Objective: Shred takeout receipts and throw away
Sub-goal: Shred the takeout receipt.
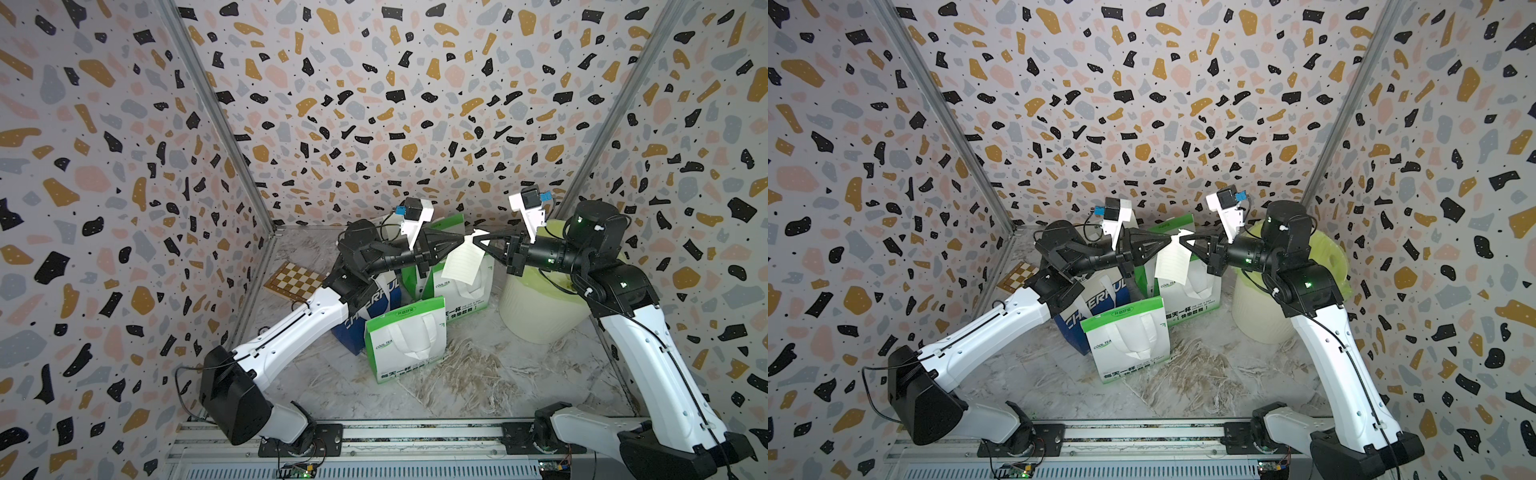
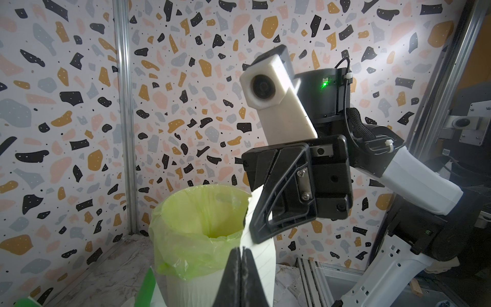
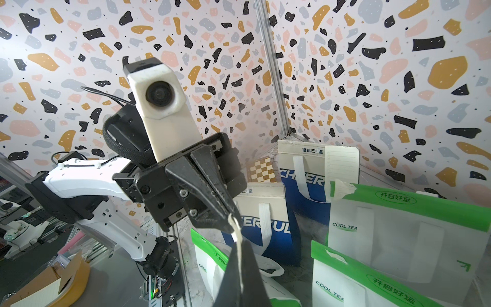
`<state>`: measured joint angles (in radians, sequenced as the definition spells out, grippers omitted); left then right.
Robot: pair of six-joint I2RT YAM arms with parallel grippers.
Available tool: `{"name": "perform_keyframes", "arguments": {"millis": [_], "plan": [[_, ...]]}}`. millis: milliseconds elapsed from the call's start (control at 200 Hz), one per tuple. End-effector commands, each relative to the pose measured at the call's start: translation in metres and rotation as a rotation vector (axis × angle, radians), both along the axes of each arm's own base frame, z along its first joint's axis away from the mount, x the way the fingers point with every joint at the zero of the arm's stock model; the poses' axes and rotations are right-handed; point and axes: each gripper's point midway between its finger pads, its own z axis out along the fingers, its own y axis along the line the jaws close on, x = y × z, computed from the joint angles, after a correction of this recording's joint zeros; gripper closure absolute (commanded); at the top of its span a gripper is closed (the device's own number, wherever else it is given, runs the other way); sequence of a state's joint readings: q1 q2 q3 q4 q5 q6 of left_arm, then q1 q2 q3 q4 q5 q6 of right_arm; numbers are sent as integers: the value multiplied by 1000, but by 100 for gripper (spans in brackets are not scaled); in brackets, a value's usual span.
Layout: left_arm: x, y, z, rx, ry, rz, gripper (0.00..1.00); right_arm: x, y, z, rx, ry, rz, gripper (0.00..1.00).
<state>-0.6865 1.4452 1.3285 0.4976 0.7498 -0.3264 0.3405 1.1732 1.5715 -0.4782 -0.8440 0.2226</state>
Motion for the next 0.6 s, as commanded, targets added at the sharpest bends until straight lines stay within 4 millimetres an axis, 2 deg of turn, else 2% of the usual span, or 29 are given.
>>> {"name": "perform_keyframes", "arguments": {"millis": [0,40,145,200,305,596], "plan": [[-7,0,15,-28,-41,-15,100,-11,-2,13,18,-50,9,100],[-7,0,14,-24,-40,-12,100,-10,-2,14,17,-50,5,99],[-7,1,12,-20,-45,-6,100,-10,-3,16,8,-62,-8,71],[-9,1,12,-18,-49,-6,100,-10,-4,18,8,-72,-8,65],[-9,2,11,-13,-53,-4,100,-10,-2,22,11,-77,4,66],[-12,3,13,-11,-70,1,100,-11,14,16,-20,-58,41,88]]}}
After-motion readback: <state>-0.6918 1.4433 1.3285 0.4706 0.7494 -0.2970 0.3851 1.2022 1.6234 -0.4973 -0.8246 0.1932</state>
